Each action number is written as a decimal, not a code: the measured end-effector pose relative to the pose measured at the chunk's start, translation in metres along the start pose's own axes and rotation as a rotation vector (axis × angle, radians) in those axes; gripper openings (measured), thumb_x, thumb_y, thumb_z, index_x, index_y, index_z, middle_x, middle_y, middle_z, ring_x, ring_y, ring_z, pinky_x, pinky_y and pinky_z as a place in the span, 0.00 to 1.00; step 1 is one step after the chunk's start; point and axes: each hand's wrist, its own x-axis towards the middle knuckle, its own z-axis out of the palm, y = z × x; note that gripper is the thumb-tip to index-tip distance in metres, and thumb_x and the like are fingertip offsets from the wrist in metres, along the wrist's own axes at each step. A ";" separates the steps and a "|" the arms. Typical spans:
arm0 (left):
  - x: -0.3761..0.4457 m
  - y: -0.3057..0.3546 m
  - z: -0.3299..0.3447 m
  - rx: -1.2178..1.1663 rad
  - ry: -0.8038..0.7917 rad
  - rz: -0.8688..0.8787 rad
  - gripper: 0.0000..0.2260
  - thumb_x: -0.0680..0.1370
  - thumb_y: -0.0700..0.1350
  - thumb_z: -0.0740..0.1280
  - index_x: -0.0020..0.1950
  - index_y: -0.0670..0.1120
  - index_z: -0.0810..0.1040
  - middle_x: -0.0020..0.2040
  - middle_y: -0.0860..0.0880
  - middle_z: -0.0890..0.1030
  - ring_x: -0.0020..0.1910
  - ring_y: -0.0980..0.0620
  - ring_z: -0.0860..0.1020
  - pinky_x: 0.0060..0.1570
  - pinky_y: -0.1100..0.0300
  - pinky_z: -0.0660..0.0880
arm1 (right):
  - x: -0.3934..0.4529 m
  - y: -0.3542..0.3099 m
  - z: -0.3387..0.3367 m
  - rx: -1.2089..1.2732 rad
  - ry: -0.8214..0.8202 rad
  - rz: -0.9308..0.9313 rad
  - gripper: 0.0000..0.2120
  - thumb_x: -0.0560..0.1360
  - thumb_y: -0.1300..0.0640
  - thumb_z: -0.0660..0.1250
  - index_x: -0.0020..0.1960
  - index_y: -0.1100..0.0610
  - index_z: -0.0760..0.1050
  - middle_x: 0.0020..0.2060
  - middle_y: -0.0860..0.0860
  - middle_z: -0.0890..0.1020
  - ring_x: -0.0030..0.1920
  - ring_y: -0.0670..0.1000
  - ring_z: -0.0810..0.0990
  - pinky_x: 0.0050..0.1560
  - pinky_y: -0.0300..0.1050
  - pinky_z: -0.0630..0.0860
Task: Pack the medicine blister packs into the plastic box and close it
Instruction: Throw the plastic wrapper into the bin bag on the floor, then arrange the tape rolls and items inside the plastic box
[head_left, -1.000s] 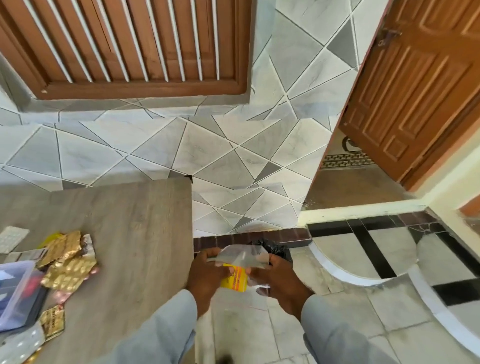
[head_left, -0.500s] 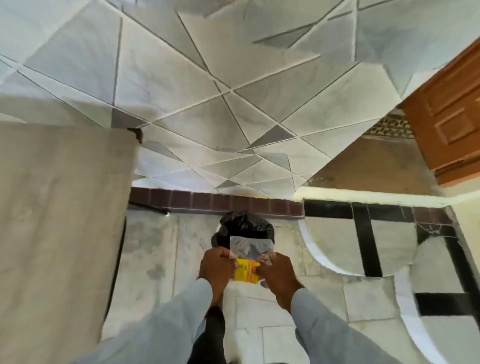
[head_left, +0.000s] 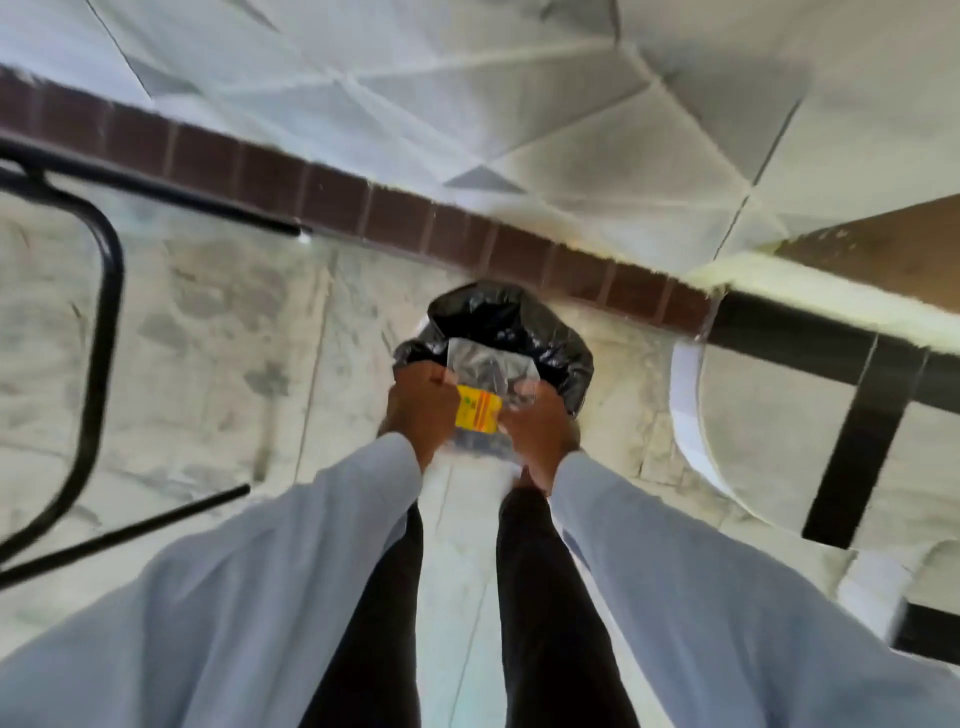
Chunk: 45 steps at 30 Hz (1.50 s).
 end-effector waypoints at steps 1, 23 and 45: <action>0.013 -0.004 0.013 -0.025 0.014 -0.007 0.08 0.68 0.39 0.64 0.42 0.48 0.80 0.40 0.48 0.82 0.41 0.48 0.79 0.33 0.64 0.72 | 0.022 0.014 0.004 -0.009 -0.003 0.030 0.15 0.68 0.63 0.68 0.52 0.52 0.71 0.48 0.54 0.80 0.49 0.59 0.82 0.42 0.48 0.81; -0.082 0.074 -0.116 0.117 0.241 0.447 0.15 0.76 0.42 0.62 0.62 0.50 0.75 0.64 0.49 0.76 0.64 0.48 0.72 0.66 0.54 0.67 | -0.090 -0.141 -0.040 -0.515 -0.042 -0.445 0.27 0.75 0.57 0.62 0.73 0.54 0.61 0.70 0.55 0.69 0.69 0.56 0.70 0.69 0.49 0.68; -0.508 -0.166 -0.585 0.005 1.489 0.592 0.12 0.70 0.44 0.64 0.52 0.51 0.78 0.53 0.47 0.79 0.54 0.44 0.74 0.56 0.53 0.69 | -0.681 -0.254 0.210 -0.313 -0.250 -1.859 0.23 0.71 0.62 0.68 0.65 0.55 0.70 0.59 0.53 0.76 0.58 0.54 0.77 0.61 0.52 0.74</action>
